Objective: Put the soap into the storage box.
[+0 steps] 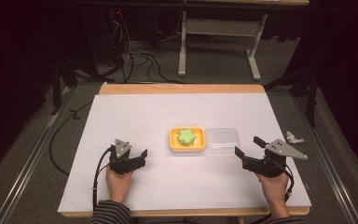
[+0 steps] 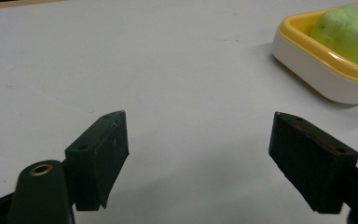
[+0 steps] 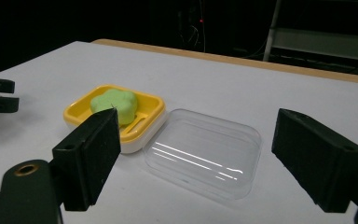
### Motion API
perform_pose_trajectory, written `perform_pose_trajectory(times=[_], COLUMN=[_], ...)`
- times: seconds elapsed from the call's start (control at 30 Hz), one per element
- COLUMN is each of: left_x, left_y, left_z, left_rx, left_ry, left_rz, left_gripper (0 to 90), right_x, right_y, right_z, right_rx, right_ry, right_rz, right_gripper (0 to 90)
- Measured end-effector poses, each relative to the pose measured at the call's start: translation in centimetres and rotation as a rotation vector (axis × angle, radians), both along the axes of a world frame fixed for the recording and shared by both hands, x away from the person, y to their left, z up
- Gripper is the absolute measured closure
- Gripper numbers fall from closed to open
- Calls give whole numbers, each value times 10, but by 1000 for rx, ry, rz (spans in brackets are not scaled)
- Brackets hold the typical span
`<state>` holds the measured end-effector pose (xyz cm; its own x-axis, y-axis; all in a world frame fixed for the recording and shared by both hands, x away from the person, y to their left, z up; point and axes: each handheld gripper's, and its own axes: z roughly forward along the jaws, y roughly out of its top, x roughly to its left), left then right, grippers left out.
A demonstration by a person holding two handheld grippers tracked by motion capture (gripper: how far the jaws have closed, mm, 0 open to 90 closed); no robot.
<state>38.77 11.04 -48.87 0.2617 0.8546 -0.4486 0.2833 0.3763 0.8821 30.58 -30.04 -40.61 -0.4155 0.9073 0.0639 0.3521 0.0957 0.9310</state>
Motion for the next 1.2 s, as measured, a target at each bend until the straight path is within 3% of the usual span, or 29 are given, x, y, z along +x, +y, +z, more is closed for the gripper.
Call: perform_pose_trajectory(times=[0.13,0.43,1.2], left_x=[0,0,-1], left_y=[0,0,0], left_z=[0,0,0], left_rx=[1,2,9], left_ry=[-2,-2,-3], left_rz=[1,0,-3], left_gripper=[204,204,202], right_x=[-4,-8,-9], right_y=[0,0,9], right_z=[-6,-16,-34], right_rx=[1,-21,-38], right_ry=[7,72,119], right_rz=[-2,-29,-20], right_gripper=[158,182,220])
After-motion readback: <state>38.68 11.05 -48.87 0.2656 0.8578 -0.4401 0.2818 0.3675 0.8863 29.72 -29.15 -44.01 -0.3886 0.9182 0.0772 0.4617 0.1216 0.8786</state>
